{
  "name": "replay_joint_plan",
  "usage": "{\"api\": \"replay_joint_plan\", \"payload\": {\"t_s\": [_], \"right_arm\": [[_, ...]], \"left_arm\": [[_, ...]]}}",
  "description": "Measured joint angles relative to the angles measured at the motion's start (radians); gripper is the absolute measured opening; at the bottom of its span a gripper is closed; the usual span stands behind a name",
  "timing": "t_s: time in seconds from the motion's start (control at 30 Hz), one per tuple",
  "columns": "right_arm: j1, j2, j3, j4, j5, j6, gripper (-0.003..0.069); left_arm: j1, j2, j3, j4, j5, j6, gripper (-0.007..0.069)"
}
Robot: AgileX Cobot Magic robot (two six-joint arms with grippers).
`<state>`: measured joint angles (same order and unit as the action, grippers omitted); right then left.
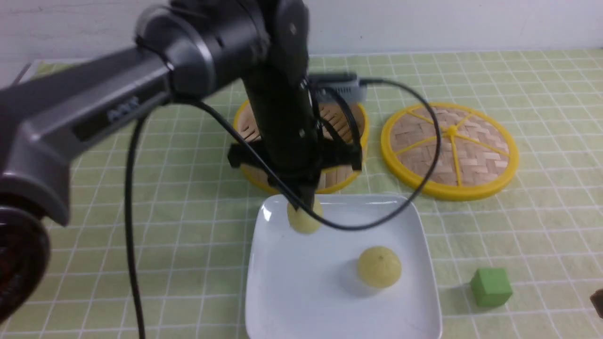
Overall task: Put the steamed buns into the plate on the green tablecloth.
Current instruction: 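Carry the bun from the bamboo steamer to the plate with the left gripper, then reach into the bamboo steamer and grasp a bun with the left gripper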
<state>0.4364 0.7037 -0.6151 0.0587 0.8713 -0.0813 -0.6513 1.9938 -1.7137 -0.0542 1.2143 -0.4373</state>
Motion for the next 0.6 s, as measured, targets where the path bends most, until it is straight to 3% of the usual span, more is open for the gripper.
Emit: {"api": "replay_joint_plan", "payload": {"t_s": [0.27,0.4,0.47,0.53,0.6], "right_arm": [[0.0,0.0,0.0,0.0,0.0,0.0,0.0001],[0.0,0.0,0.0,0.0,0.0,0.0,0.0001],[0.0,0.0,0.0,0.0,0.0,0.0,0.0003],[0.0,0.0,0.0,0.0,0.0,0.0,0.0003],[0.0,0.0,0.0,0.0,0.0,-0.002,0.0005]], "left_arm": [[-0.035,0.065,0.006,0.017,-0.049,-0.026,0.0378],[-0.002,0.065,-0.077,0.032,-0.034,-0.026,0.0429],[0.029,0.065,-0.129,0.035,-0.031,-0.026,0.0419],[0.082,0.07,-0.198,0.021,-0.031,-0.026,0.0354],[0.161,0.094,-0.286,-0.031,-0.019,0.003,0.0207]]}}
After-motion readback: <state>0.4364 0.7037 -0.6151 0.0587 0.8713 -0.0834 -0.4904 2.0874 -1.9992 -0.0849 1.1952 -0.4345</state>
